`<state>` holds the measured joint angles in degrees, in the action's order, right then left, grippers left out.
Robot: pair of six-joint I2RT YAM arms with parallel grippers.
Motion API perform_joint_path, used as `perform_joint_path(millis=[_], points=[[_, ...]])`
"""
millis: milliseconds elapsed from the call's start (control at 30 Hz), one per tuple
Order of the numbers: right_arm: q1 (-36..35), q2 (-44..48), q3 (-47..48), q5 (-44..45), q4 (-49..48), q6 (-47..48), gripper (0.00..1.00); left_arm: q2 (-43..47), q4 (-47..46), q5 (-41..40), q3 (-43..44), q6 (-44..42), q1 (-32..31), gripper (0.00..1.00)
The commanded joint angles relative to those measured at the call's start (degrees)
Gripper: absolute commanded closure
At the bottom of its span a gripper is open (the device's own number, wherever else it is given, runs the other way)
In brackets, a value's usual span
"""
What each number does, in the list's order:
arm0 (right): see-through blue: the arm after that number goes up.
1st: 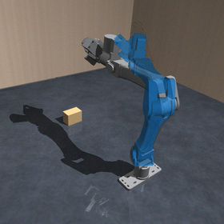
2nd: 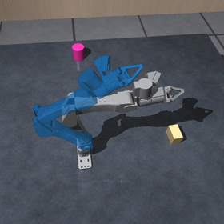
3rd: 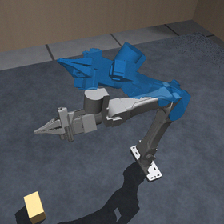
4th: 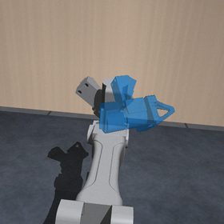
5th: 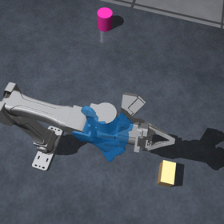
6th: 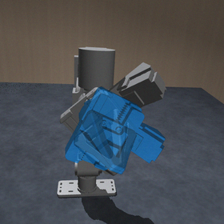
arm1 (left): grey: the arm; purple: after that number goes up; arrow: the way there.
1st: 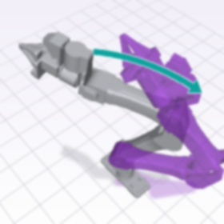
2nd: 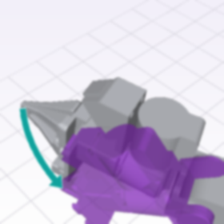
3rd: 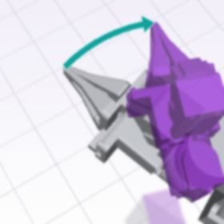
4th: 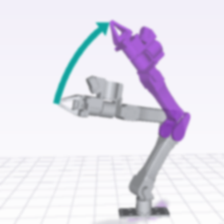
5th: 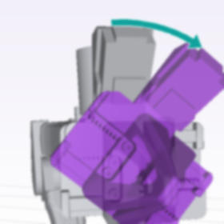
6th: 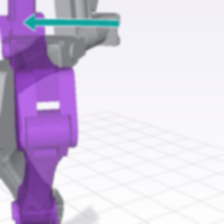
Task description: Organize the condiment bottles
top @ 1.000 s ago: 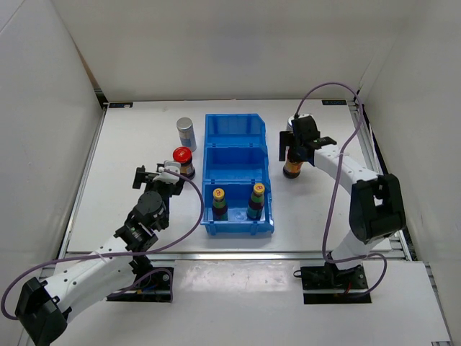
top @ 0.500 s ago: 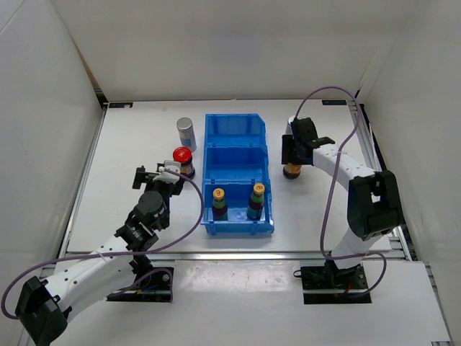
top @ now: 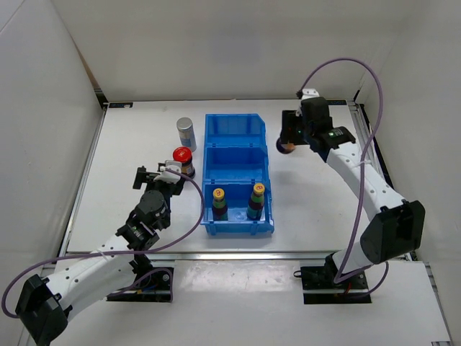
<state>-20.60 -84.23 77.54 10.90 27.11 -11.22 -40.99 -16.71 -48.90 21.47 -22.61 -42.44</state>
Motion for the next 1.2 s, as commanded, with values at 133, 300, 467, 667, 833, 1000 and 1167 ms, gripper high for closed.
perform_joint_path(millis=[133, 300, 467, 667, 833, 1000, 1167], points=[[-8.75, -3.66, 4.46, -7.73, -7.51, 3.66, 0.92, -0.58, -0.60, -1.19, 1.38, 0.37, 0.25, 0.00], [-11.57, -8.66, 4.46, -6.68, -9.18, 3.66, 0.92, -0.58, -0.60, -1.19, 1.38, 0.37, 0.25, 0.00], [-12.18, -12.54, 3.94, -5.19, -10.23, 1.65, 0.89, -0.58, -0.60, -1.19, 1.38, 0.37, 0.25, 0.00], [-13.23, -16.05, 1.83, -3.16, -14.28, 1.12, 0.87, -0.58, -0.60, -1.72, 1.38, 0.37, 0.25, 0.00], [-13.77, -17.46, 2.88, -3.16, -14.28, 1.12, 0.44, -0.58, -0.60, -2.25, 1.38, 0.37, 0.25, 0.00], [-14.29, -17.46, 5.34, -1.50, -10.87, -0.11, 0.26, -0.58, -0.60, -2.77, 1.38, 0.37, 0.25, 0.00], [-14.29, -14.75, 8.50, 1.57, -7.08, -0.73, 0.05, -0.58, -0.60, -3.30, 1.38, 0.99, 0.25, 0.00]])
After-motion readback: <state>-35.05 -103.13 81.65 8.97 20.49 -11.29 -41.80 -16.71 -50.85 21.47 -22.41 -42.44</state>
